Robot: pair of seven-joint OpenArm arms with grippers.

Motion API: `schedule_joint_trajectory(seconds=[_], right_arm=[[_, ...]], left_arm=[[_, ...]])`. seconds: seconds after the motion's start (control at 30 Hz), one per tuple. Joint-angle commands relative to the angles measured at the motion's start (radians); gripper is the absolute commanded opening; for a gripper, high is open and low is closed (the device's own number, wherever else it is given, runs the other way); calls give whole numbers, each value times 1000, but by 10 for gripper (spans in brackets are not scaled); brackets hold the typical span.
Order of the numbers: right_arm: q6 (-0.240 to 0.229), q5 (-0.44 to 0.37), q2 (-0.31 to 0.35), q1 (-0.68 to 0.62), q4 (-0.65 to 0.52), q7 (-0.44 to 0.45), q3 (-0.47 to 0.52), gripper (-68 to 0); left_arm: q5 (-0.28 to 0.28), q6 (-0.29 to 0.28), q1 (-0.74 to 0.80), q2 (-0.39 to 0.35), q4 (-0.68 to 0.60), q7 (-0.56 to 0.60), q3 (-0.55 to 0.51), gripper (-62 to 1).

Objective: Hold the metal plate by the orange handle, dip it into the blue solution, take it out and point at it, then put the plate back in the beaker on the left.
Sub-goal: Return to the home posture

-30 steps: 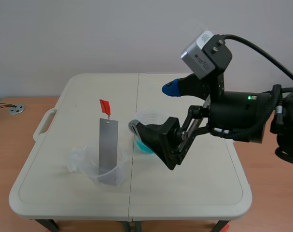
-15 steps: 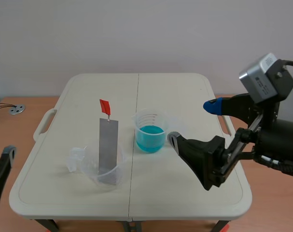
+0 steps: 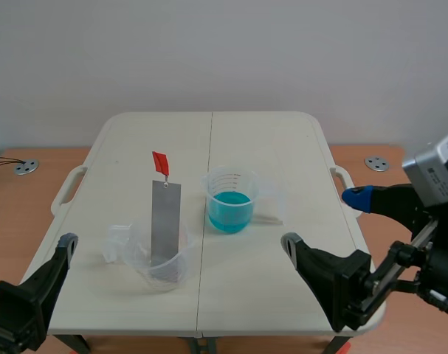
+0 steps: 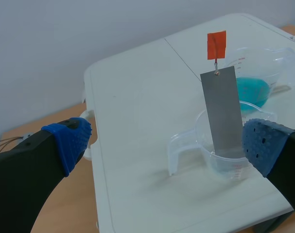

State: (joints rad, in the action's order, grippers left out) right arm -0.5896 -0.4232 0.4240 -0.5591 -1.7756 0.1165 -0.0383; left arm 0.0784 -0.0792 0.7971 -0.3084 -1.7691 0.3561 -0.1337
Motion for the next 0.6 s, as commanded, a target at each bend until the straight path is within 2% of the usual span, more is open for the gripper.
schedule_joint_trajectory(seconds=[0.0,0.57], right_arm=[[-1,1,5,-1,-29,18,7,-12],[-1,19,2,11,-29,18,7,-12]], left_arm=[[5,2,-9,-10,-13,14,-11,14],[5,2,-14,-10,-13,13,-11,14]])
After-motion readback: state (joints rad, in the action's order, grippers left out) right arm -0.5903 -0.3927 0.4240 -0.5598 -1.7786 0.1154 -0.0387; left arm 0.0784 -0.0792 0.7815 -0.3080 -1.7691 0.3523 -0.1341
